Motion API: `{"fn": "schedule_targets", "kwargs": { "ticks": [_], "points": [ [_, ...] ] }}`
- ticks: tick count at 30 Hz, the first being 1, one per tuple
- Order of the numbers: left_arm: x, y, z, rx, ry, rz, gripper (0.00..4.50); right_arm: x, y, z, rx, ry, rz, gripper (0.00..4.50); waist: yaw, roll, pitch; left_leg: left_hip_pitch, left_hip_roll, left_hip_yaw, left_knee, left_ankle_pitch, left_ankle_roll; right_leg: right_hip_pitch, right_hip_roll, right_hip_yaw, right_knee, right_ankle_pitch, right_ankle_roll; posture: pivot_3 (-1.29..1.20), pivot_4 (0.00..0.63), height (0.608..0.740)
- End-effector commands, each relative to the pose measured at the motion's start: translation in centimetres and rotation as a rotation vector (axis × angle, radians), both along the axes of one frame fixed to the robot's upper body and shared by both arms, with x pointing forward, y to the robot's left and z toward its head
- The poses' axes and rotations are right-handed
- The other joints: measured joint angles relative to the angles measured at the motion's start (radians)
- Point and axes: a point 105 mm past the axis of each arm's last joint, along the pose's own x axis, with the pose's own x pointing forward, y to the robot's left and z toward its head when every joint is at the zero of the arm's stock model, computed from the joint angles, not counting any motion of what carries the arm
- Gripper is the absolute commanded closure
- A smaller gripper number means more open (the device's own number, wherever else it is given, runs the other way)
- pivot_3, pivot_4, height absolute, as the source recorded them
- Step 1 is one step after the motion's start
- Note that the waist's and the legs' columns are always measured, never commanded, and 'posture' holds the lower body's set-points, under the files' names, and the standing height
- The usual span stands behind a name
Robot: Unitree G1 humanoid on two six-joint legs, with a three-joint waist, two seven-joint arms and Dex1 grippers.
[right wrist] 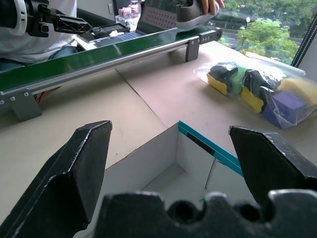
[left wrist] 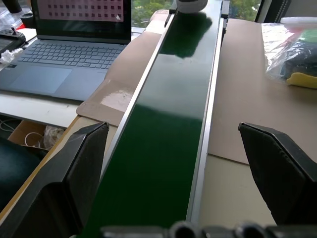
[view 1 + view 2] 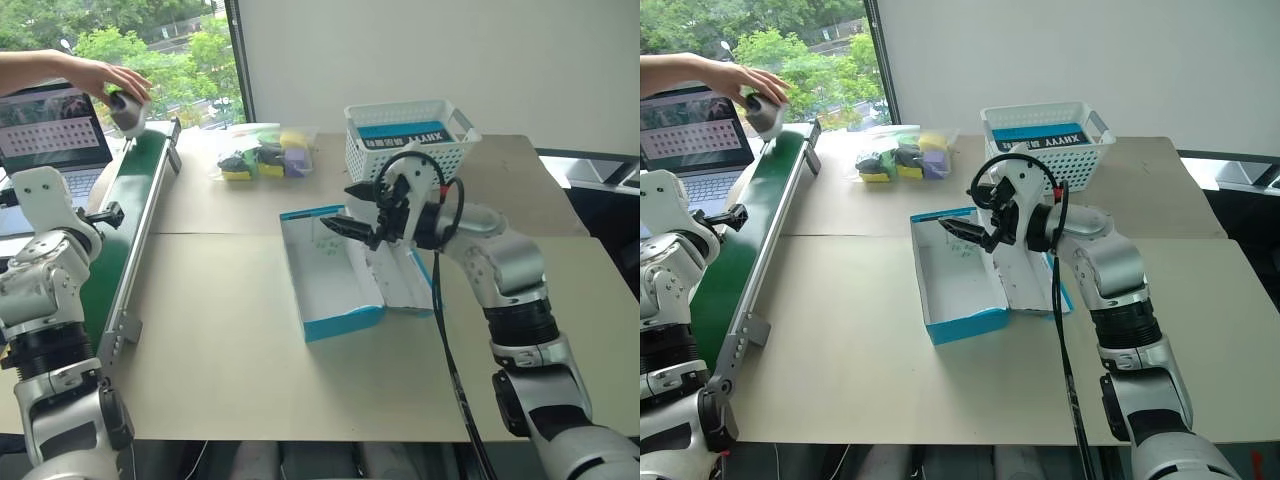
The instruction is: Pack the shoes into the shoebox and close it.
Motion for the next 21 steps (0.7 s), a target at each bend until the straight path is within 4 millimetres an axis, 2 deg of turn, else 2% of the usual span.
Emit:
{"fn": "schedule_targets", "kwargs": {
  "ticks": [1,7,12,18,21],
  "points": [
    [0.2,-0.8,2.1,0.045,-0.077,-0.029,0.00,-0.5,0.0,2.0,0.011,-0.080,0.006,0.04,0.000,0.000,0.000,0.000,0.000,0.000,0.000,0.000,0.000,0.000,0.000,0.000,0.000,0.000,0.000,0.00,0.150,0.740],
    [0.3,-0.6,2.1,0.031,-0.087,-0.025,0.00,-0.6,0.0,2.0,0.023,-0.071,0.004,0.04,-0.001,0.000,0.000,0.000,0.000,0.000,0.000,0.000,0.000,0.000,0.000,0.000,0.000,0.000,0.000,0.00,0.150,0.740],
    [0.0,-0.1,1.3,0.031,-0.075,-0.007,0.00,-1.0,0.8,1.9,0.042,-0.060,0.017,0.04,-0.001,0.000,0.000,0.000,0.000,0.000,0.000,0.000,0.000,0.000,0.000,0.000,0.000,0.000,0.000,0.00,0.150,0.740],
    [-1.3,2.5,-0.1,0.040,-0.037,0.054,0.00,-1.6,1.9,1.9,0.053,-0.047,0.044,0.04,-0.003,0.000,0.000,0.000,0.000,0.000,0.000,0.000,0.000,0.000,0.000,0.000,0.000,0.000,0.000,0.00,0.150,0.740],
    [-1.6,3.1,-0.2,0.043,-0.048,0.047,0.00,-1.6,1.9,1.9,0.055,-0.044,0.047,0.04,0.000,0.000,0.000,0.000,0.000,0.000,0.000,0.000,0.000,0.000,0.000,0.000,0.000,0.000,0.000,0.00,0.150,0.740]
  ]
}}
